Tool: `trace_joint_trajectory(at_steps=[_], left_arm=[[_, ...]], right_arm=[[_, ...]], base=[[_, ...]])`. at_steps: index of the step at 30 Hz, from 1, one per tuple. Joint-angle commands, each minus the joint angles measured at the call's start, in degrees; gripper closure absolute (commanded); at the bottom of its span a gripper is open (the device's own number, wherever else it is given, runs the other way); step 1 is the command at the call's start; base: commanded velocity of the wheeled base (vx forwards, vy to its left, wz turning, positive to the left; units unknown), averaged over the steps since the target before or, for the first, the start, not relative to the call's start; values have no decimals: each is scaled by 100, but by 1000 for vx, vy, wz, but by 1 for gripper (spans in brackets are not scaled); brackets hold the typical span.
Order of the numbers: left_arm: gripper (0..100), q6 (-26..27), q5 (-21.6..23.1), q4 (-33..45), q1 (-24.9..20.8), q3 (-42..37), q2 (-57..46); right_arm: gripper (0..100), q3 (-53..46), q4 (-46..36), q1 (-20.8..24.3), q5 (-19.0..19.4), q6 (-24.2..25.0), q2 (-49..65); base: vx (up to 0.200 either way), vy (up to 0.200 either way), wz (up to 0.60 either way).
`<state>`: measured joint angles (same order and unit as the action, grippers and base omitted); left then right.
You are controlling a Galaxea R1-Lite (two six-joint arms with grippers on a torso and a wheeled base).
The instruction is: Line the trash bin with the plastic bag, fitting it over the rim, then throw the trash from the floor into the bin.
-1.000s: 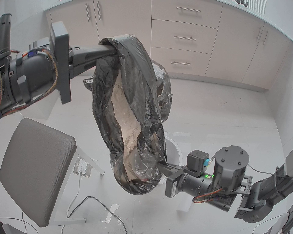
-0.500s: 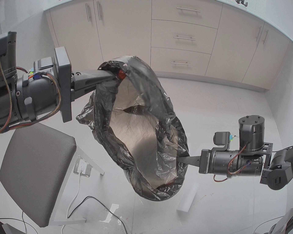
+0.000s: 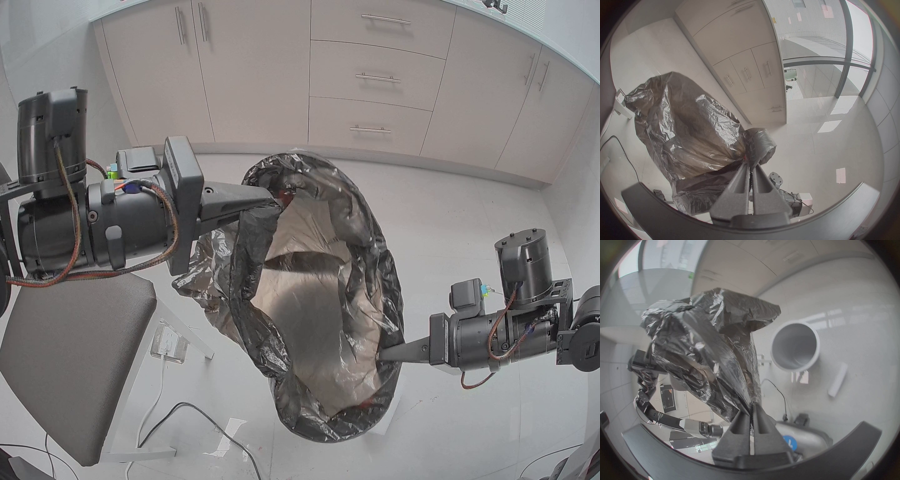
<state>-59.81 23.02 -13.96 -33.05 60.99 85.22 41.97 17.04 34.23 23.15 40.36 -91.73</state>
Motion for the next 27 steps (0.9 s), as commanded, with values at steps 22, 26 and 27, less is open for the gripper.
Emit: trace_joint_trajectory(at_steps=[22, 26, 27], left_arm=[[100, -5, -553, -151, -343, -158, 451], [100, -5, -553, -151, -325, -245, 346], [100, -5, -553, -142, -307, -263, 328]], right_arm=[[100, 540, -1845, 514, 40, -820, -635], [100, 637, -1827, 717, 49, -1039, -829], [100, 663, -1827, 760, 49, -1083, -881]], base=[[0, 0, 0], [0, 0, 0], [0, 0, 0]])
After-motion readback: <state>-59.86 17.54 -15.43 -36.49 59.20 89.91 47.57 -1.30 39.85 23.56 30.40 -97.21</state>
